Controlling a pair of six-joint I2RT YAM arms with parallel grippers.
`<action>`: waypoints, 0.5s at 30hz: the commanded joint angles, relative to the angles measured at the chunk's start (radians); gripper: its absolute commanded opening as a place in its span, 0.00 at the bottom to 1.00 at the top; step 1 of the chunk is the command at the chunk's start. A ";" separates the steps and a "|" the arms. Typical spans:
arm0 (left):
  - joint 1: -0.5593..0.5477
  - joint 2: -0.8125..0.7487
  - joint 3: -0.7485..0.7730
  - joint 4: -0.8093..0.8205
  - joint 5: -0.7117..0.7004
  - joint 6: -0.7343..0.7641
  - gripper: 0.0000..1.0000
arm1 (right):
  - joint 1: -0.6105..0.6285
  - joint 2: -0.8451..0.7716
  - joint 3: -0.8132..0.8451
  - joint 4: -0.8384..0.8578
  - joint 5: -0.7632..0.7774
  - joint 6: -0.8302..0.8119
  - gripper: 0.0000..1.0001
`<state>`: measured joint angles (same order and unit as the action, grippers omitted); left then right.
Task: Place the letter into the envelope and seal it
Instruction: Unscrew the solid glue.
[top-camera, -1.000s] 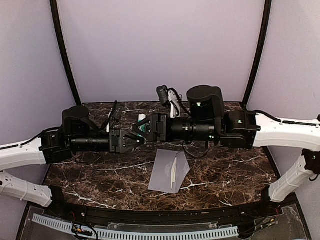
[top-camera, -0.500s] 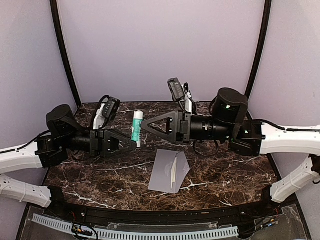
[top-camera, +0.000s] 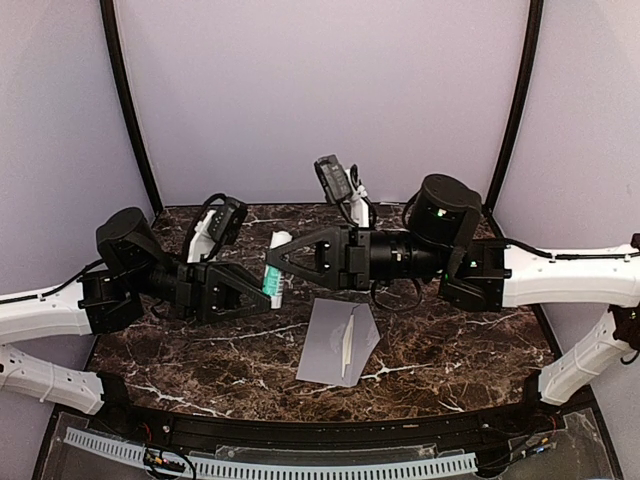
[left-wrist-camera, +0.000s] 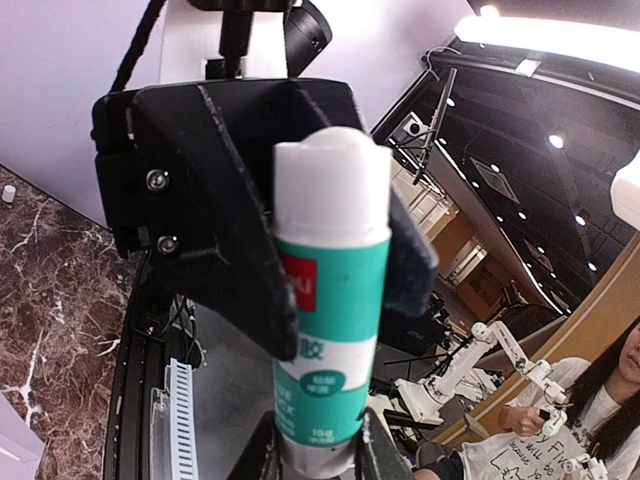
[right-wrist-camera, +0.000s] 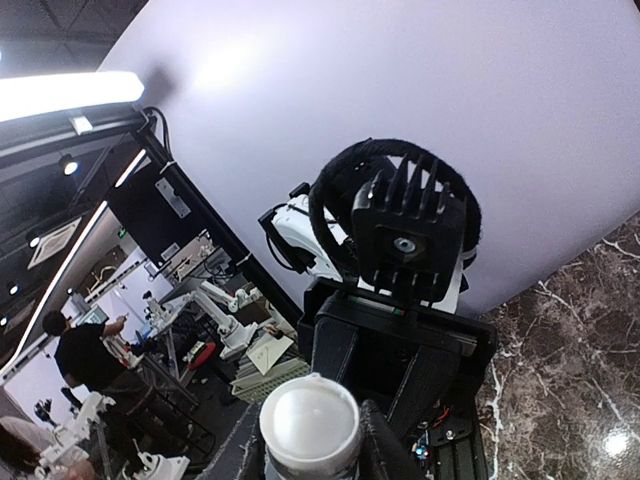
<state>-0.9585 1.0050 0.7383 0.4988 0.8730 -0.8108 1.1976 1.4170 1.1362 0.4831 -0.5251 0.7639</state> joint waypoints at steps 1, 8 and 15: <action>0.001 0.001 0.021 0.046 0.002 -0.003 0.00 | 0.008 0.003 0.032 0.042 -0.022 -0.006 0.17; 0.002 -0.018 0.009 -0.016 -0.114 0.050 0.00 | 0.005 -0.021 0.012 -0.022 0.060 -0.022 0.02; 0.003 -0.011 0.043 -0.191 -0.261 0.145 0.00 | 0.005 -0.042 0.008 -0.159 0.212 -0.029 0.00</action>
<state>-0.9607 1.0000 0.7406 0.4274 0.7574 -0.7544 1.1965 1.4029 1.1366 0.3939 -0.4011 0.7326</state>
